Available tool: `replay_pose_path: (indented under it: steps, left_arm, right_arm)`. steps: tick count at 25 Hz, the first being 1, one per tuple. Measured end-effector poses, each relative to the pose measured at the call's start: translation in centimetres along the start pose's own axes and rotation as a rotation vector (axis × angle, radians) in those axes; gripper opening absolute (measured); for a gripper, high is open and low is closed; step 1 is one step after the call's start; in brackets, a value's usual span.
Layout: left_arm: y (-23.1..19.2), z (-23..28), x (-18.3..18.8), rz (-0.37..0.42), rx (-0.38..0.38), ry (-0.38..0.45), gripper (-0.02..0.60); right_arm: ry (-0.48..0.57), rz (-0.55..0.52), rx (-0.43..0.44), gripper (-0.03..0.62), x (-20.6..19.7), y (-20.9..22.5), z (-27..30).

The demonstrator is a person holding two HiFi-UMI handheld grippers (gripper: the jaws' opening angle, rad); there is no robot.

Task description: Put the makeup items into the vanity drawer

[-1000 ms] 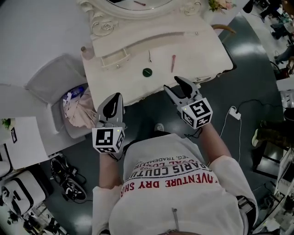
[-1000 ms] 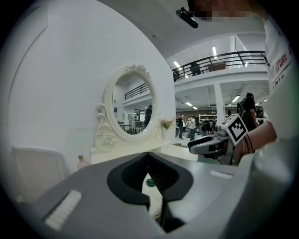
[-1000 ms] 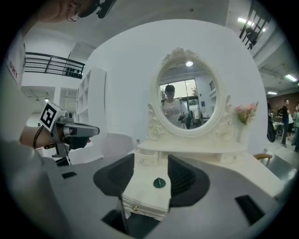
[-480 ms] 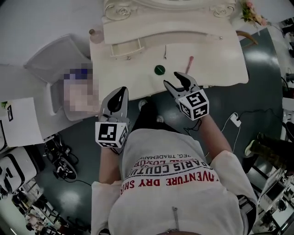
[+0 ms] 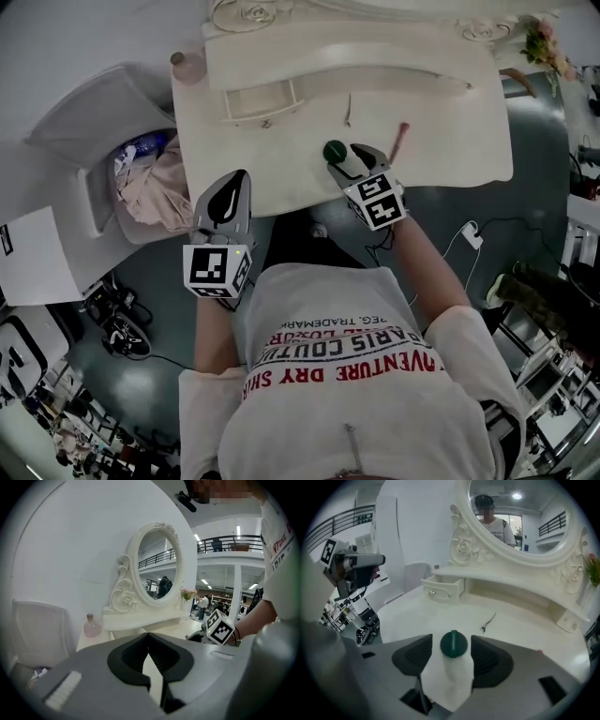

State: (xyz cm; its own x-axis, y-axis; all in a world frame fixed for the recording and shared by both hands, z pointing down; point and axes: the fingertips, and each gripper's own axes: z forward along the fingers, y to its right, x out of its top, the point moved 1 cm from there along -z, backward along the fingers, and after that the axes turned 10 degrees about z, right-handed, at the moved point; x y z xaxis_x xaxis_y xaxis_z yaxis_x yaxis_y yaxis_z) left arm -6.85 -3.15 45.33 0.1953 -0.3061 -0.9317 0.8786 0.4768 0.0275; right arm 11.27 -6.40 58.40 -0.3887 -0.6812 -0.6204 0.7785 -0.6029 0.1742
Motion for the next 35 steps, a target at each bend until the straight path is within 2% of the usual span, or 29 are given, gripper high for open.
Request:
replay_pose_path:
  steps: [9, 13, 16, 18, 19, 20, 24, 28, 35]
  left_arm:
    - [-1.5, 2.4, -1.2, -0.023, -0.031, -0.031, 0.011]
    - [-2.0, 2.5, -0.7, -0.059, -0.037, -0.013, 0.011]
    - [-2.2, 2.6, -0.7, -0.054, -0.038, -0.018, 0.011]
    - [-2.2, 2.8, -0.9, -0.053, -0.039, -0.023, 0.011]
    - [-2.2, 2.9, -0.9, -0.052, -0.04, -0.023, 0.011]
    - [-2.1, 2.9, -0.9, -0.05, -0.042, -0.024, 0.011]
    - [-1.9, 3.1, -0.6, -0.031, -0.055, -0.016, 0.011]
    - [-2.6, 2.8, -0.1, -0.021, -0.052, -0.002, 0.011]
    - [-5.3, 2.0, 0.5, -0.01, -0.026, 0.024, 0.011]
  right_arm:
    - [-0.091, 0.012, -0.029, 0.235, -0.6, 0.9, 4.1]
    - [-0.086, 0.018, -0.043, 0.235, -0.8, 1.1, 4.2]
    - [-0.105, 0.024, -0.043, 0.227, -0.8, 1.3, 4.1]
    - [-0.132, 0.034, -0.044, 0.196, -0.7, 1.4, 4.1]
    - [-0.141, 0.038, -0.044, 0.147, -0.7, 1.5, 4.1]
    - [-0.147, 0.038, -0.044, 0.063, -0.7, 1.5, 4.2]
    - [-0.163, 0.0, -0.045, 0.055, -0.5, 1.1, 3.9]
    - [-0.111, -0.032, -0.04, 0.055, 1.9, 0.0, 3.1]
    - [0.022, -0.106, -0.051, 0.057, 10.0, -1.8, 2.4]
